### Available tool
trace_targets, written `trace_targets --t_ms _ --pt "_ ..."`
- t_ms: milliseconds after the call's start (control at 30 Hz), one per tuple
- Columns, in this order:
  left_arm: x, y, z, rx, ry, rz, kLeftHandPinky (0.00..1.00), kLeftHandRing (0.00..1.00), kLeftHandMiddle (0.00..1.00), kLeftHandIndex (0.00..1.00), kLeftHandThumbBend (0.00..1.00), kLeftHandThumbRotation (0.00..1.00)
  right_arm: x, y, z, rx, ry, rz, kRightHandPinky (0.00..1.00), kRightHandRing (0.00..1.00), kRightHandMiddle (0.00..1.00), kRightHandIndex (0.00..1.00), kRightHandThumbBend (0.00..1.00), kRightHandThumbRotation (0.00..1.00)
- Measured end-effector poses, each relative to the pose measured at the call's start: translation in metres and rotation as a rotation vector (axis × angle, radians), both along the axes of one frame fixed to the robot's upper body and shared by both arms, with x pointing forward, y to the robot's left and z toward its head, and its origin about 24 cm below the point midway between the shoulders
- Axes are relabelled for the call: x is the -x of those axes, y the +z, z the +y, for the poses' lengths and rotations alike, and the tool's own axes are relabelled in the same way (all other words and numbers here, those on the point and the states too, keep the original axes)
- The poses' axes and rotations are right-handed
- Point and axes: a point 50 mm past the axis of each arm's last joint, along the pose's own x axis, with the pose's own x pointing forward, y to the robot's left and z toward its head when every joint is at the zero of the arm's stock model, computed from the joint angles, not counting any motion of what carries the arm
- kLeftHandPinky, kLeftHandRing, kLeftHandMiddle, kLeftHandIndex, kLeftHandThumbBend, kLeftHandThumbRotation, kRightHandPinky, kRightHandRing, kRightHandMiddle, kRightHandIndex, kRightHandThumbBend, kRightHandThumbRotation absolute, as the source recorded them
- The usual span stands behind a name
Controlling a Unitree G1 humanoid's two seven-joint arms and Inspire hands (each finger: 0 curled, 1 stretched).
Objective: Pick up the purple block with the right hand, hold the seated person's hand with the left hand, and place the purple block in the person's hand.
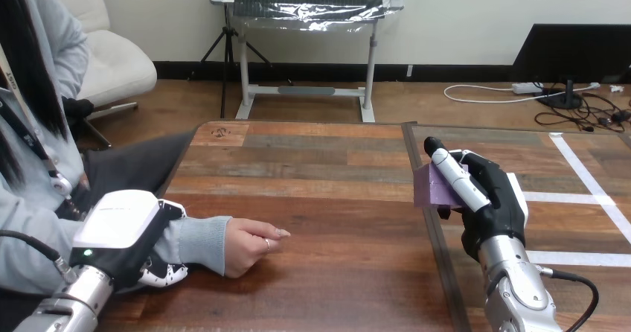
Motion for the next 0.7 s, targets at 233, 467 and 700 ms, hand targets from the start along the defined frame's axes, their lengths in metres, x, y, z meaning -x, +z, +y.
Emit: trace_targets --t_ms 233,467,700 --pt "0.0011 -0.0011 -0.002 0.014 -0.007 -0.011 0.3 0.35 0.41 0.41 0.93 0.11 -0.0001 0.0002 -0.0001 0.001 -0.003 0.002 0.0 0.04 0.09 0.14 0.27 0.29" --pt "0.0012 -0.0018 -0.0034 0.024 -0.004 -0.013 0.29 0.34 0.39 0.39 0.91 0.07 -0.0001 0.0001 0.0 0.0 -0.002 0.003 0.0 0.04 0.09 0.14 0.27 0.3" --pt "0.0019 -0.0029 -0.0037 0.033 0.003 -0.017 0.26 0.32 0.37 0.37 0.89 0.06 0.0 -0.0004 0.0002 0.0 -0.001 0.009 0.0 0.04 0.09 0.15 0.27 0.3"
